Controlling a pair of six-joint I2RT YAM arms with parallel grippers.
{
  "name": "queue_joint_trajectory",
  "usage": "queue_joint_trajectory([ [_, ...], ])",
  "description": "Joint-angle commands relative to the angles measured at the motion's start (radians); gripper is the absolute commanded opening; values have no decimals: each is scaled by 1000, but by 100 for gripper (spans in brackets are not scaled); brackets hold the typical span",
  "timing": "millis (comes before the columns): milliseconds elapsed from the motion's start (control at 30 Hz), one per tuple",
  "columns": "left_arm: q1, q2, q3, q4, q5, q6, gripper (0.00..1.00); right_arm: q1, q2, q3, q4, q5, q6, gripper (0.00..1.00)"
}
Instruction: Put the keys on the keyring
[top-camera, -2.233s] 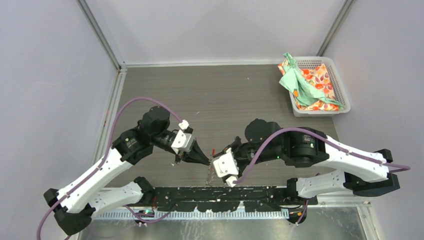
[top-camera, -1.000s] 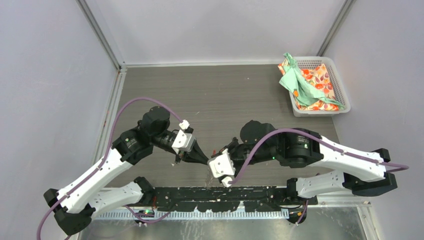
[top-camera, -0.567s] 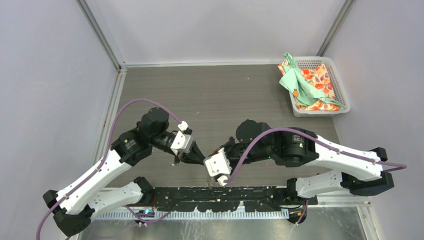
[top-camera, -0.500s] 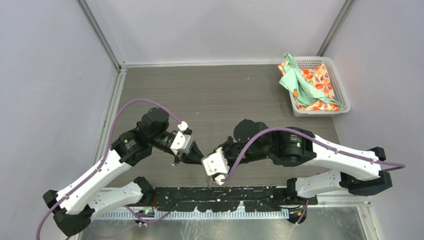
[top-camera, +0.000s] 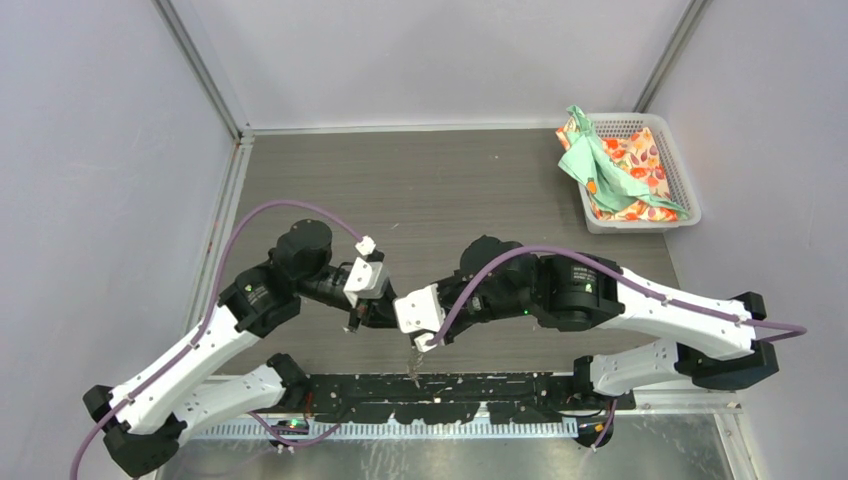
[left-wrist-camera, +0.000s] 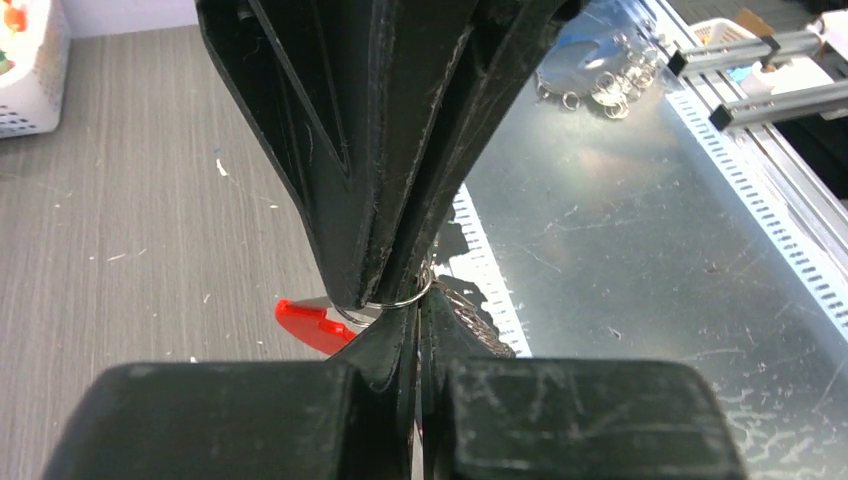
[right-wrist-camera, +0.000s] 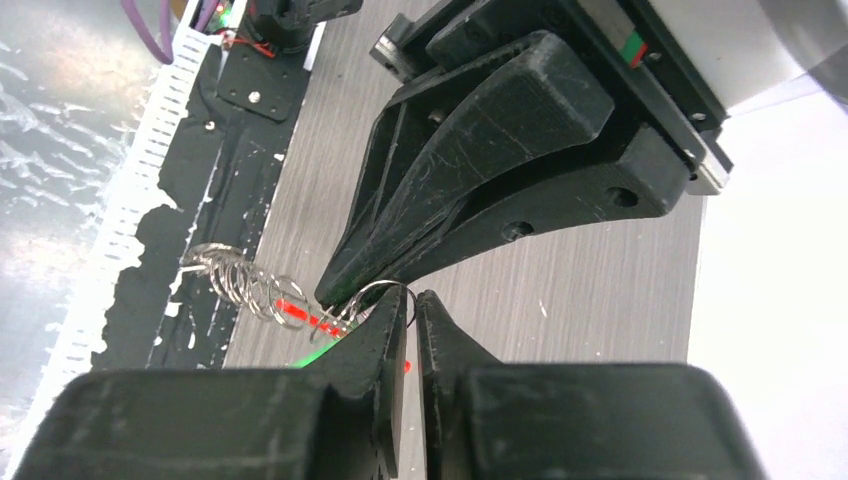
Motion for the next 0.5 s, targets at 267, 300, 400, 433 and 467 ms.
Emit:
queue_joint_trajectory([
  [267, 0, -30, -11, 246, -52, -189, 0, 1, -30, 81, 46, 57, 70, 27],
  [300, 0, -33, -11, 250, -51, -191, 0, 1, -24, 97, 34, 59, 76, 28],
  [400, 0, -41, -15, 259, -47, -199, 0, 1, -9, 144, -8, 70, 88, 31],
  [433, 0, -43, -17, 265, -46, -202, 0, 2, -3, 161, -25, 72, 89, 32],
  [467, 0, -46, -21, 274, -48, -205, 0, 1, 6, 179, -45, 71, 89, 32],
])
